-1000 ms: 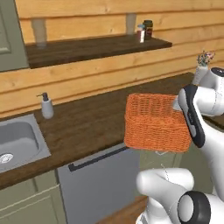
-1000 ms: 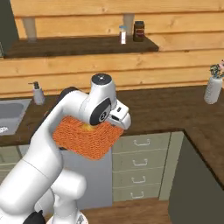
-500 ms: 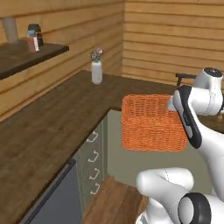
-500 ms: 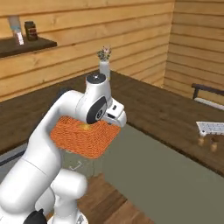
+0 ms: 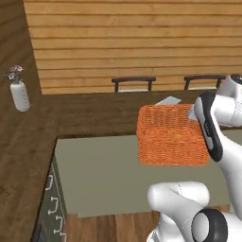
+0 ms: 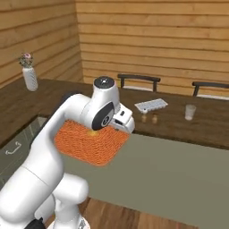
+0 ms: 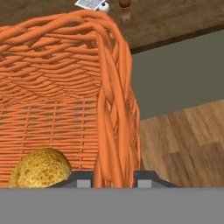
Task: Open the cabinet, pick up the bread from the cabinet and place it in the basket. Then move the basket to the dining counter.
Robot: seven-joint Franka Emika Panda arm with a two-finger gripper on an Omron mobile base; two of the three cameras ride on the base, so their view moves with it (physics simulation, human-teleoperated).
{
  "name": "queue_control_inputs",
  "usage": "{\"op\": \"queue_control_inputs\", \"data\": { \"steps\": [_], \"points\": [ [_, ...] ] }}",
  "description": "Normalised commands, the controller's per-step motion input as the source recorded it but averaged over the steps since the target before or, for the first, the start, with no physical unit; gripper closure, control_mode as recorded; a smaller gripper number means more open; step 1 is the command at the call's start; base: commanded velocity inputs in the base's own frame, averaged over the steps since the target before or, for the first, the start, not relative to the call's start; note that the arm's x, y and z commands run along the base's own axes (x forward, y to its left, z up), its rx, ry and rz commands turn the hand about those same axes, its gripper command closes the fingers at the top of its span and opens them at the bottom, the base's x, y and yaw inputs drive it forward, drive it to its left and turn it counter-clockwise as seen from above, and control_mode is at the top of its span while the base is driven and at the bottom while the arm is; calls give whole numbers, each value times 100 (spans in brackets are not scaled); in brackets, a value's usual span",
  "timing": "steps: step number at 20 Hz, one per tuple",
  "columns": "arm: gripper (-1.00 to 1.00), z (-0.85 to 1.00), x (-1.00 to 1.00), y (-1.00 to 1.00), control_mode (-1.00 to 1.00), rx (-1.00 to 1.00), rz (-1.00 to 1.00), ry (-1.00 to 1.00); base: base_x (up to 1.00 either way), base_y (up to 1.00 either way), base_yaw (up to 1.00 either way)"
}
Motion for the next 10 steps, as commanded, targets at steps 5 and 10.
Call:
{"op": "queue_control_inputs", "data": {
  "steps": [5, 10],
  "points": [
    [100, 0, 0, 0, 100, 0, 0, 0, 50, 53, -22],
    [100, 0, 0, 0, 100, 0, 0, 0, 8, -86, -5]
  ]
}}
